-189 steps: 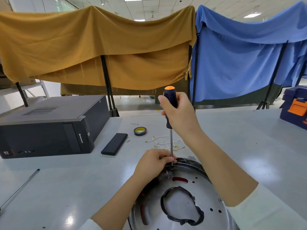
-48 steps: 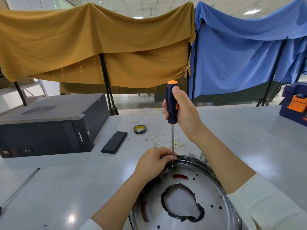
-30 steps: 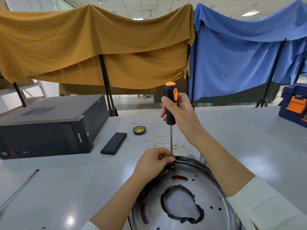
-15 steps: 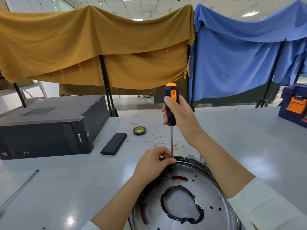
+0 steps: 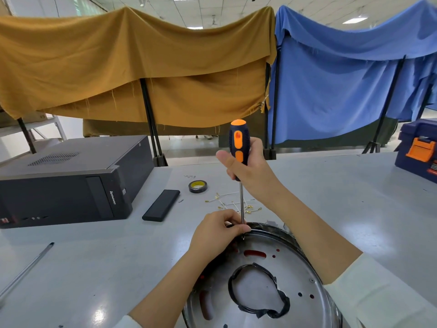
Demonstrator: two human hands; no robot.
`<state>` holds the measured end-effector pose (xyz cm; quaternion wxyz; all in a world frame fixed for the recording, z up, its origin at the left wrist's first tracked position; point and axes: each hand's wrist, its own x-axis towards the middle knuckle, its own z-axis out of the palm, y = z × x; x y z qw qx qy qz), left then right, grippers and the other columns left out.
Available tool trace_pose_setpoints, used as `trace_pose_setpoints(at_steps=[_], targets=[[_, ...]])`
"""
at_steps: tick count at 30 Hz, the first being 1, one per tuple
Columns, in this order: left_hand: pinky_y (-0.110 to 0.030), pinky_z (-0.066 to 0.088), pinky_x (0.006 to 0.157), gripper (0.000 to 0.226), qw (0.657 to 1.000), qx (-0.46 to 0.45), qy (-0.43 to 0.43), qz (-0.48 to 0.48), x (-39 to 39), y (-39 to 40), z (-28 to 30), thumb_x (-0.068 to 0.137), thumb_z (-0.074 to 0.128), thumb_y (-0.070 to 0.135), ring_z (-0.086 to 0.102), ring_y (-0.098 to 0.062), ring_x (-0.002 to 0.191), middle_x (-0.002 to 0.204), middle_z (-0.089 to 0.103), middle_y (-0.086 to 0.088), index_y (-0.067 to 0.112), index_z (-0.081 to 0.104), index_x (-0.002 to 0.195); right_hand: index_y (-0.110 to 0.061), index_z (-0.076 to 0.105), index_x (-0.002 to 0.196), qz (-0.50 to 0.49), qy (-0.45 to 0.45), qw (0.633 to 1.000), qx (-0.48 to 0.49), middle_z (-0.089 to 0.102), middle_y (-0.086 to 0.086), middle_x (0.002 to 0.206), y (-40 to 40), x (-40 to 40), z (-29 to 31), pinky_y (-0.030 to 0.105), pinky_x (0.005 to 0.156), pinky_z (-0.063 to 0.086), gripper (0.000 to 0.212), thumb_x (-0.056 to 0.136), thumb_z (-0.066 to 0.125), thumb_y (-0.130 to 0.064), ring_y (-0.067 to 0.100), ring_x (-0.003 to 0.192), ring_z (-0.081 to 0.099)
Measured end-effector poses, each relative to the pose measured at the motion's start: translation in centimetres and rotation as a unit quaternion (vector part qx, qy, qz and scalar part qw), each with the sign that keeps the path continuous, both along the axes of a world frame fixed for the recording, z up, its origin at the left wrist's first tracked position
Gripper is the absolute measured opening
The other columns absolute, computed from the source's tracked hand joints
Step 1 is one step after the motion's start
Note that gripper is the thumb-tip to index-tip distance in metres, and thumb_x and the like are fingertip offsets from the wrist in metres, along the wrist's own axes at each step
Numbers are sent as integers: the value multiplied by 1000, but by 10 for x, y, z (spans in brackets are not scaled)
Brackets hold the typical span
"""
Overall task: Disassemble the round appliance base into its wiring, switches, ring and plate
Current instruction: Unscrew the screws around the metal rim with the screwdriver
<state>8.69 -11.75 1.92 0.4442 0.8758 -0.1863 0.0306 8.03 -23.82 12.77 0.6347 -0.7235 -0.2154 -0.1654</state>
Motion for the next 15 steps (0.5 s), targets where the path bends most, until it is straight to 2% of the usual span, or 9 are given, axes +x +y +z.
trace_pose_setpoints(at_steps=[1,3,5,7,9,11,13,15], targets=[[-32,54,79,3,1000,1,5,-9,-1,0,0,75,68,46,65,0,75,80,68,24,47,66,78,-22,31,101,-20,-3,1000,-12,44,7,82,1,1,-1,17,61,46,39,86,66,-32,9,63,47],[-32,51,84,9,999,16,7,-29,-2,0,0,81,62,42,64,2,83,87,68,27,50,65,84,-18,32,99,-47,-9,999,-22,46,9,80,2,1,0,16,58,46,34,88,64,-24,6,57,50],[-31,50,85,11,999,27,2,-36,-3,-1,1,83,58,41,63,3,87,89,68,26,49,65,86,-15,41,93,-78,-13,996,-45,48,11,80,1,-2,3,25,60,49,24,89,61,-26,11,60,53],[-30,52,82,9,999,22,1,-29,-2,-1,1,82,60,40,63,2,83,86,68,25,47,66,84,-15,45,79,-121,-33,987,-97,45,7,75,-2,-4,3,37,61,43,25,87,61,-32,17,62,48],[-28,52,81,9,1000,13,5,-28,-1,1,1,80,66,35,64,2,80,83,68,24,43,67,81,-26,39,64,-189,-36,958,-212,41,-4,68,-5,-8,1,29,55,34,33,85,57,-44,12,58,43],[-25,50,83,16,998,38,0,-43,0,2,-2,77,69,26,61,6,84,84,68,27,41,67,83,-28,36,57,-269,-29,907,-324,44,-8,57,-8,-13,-1,28,50,29,40,85,47,-53,11,54,45],[-22,48,84,25,996,70,-14,-55,0,2,-3,76,69,16,59,11,87,84,67,29,38,67,89,-23,35,53,-302,-29,882,-361,44,-6,48,-12,-15,1,26,48,28,44,85,43,-53,11,50,46],[-21,48,85,26,995,77,-25,-58,1,2,-5,77,68,11,59,10,87,84,68,25,33,69,91,-21,34,53,-288,-15,885,-364,42,-5,46,-13,-16,6,25,48,29,42,83,45,-48,13,48,44]])
